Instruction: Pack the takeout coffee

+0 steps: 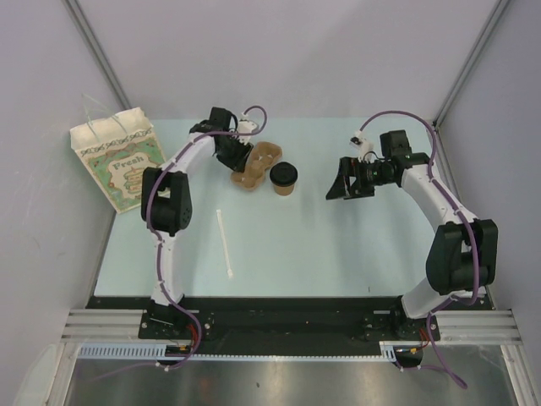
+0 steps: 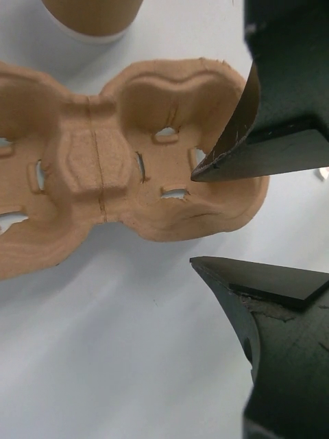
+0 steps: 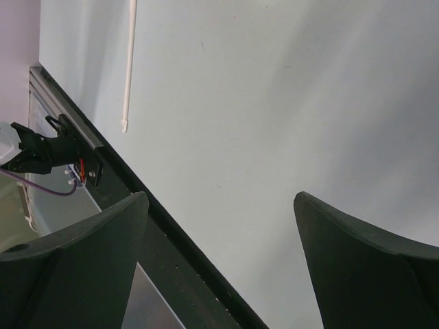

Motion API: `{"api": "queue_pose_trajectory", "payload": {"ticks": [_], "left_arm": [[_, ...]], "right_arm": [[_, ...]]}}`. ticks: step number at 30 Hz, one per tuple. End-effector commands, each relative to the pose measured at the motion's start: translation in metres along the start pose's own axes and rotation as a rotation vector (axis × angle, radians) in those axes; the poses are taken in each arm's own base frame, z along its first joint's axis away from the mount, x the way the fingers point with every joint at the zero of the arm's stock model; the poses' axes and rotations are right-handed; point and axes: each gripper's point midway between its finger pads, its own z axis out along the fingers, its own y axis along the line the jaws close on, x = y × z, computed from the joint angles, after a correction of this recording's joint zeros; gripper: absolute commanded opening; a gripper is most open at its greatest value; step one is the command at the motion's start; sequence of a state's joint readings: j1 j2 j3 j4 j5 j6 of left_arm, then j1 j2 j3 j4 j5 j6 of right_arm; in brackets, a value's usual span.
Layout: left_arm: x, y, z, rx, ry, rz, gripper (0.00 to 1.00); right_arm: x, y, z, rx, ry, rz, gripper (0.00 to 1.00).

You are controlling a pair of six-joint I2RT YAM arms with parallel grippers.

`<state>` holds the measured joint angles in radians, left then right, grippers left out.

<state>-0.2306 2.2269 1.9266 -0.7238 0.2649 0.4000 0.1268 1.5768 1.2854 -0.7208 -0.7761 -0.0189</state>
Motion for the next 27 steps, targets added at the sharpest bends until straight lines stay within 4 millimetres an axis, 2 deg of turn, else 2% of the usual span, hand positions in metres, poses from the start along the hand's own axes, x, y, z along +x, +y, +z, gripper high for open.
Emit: {"api": "queue_pose_trajectory", "payload": {"ticks": [1,5,8,10,11,12,14,15,16,18,19,21,22,24,25,27], "left_arm": [[-0.009,0.002,0.003,0.014,-0.028,0.059,0.53],[-0.009,0.004,0.012,0.014,-0.028,0.054,0.49],[-0.004,0.005,0.015,0.014,-0.014,0.051,0.42],[-0.006,0.002,0.009,0.022,-0.026,0.053,0.34],[0.003,-0.002,0.011,0.033,-0.010,0.046,0.33],[-0.001,-0.004,0.002,0.029,-0.027,0.048,0.28],[0.010,-0.010,-0.001,0.041,-0.013,0.030,0.18],[0.007,-0.011,-0.012,0.030,-0.029,0.010,0.16],[0.020,-0.016,-0.012,0.037,-0.004,-0.013,0.13],[0.024,-0.016,-0.026,0.010,-0.010,-0.055,0.07],[0.040,-0.022,-0.025,0.023,0.022,-0.081,0.06],[0.045,-0.021,-0.038,-0.008,0.013,-0.140,0.00],[0.062,-0.027,-0.037,-0.002,0.045,-0.180,0.00],[0.070,-0.033,-0.047,0.002,0.036,-0.271,0.00],[0.089,-0.042,-0.045,0.013,0.069,-0.310,0.00],[0.091,-0.048,-0.051,0.004,0.040,-0.368,0.00]], "right_arm": [[-0.007,0.001,-0.001,-0.016,-0.009,-0.019,0.93],[-0.005,0.000,0.001,-0.016,-0.002,-0.011,0.93],[-0.005,-0.001,0.001,-0.017,-0.001,-0.008,0.93],[-0.004,-0.002,0.001,-0.015,0.000,-0.006,0.93],[-0.005,-0.002,0.001,-0.015,-0.001,-0.007,0.93],[-0.005,-0.001,0.001,-0.016,-0.002,-0.008,0.93],[-0.006,-0.001,0.001,-0.019,-0.003,-0.004,0.93],[-0.007,-0.001,0.001,-0.023,-0.006,-0.004,0.93],[-0.006,0.000,0.002,-0.026,-0.005,-0.004,0.93],[-0.006,0.001,0.002,-0.033,-0.004,-0.004,0.93],[-0.006,0.001,0.002,-0.035,-0.004,-0.002,0.93],[-0.006,0.003,0.001,-0.041,-0.004,-0.001,0.93],[-0.006,0.004,0.000,-0.042,-0.005,-0.005,0.93],[-0.006,0.005,0.000,-0.042,-0.006,-0.006,0.93],[-0.006,0.005,-0.001,-0.042,-0.007,-0.004,0.93],[-0.007,0.005,-0.001,-0.042,-0.009,-0.004,0.93]]}}
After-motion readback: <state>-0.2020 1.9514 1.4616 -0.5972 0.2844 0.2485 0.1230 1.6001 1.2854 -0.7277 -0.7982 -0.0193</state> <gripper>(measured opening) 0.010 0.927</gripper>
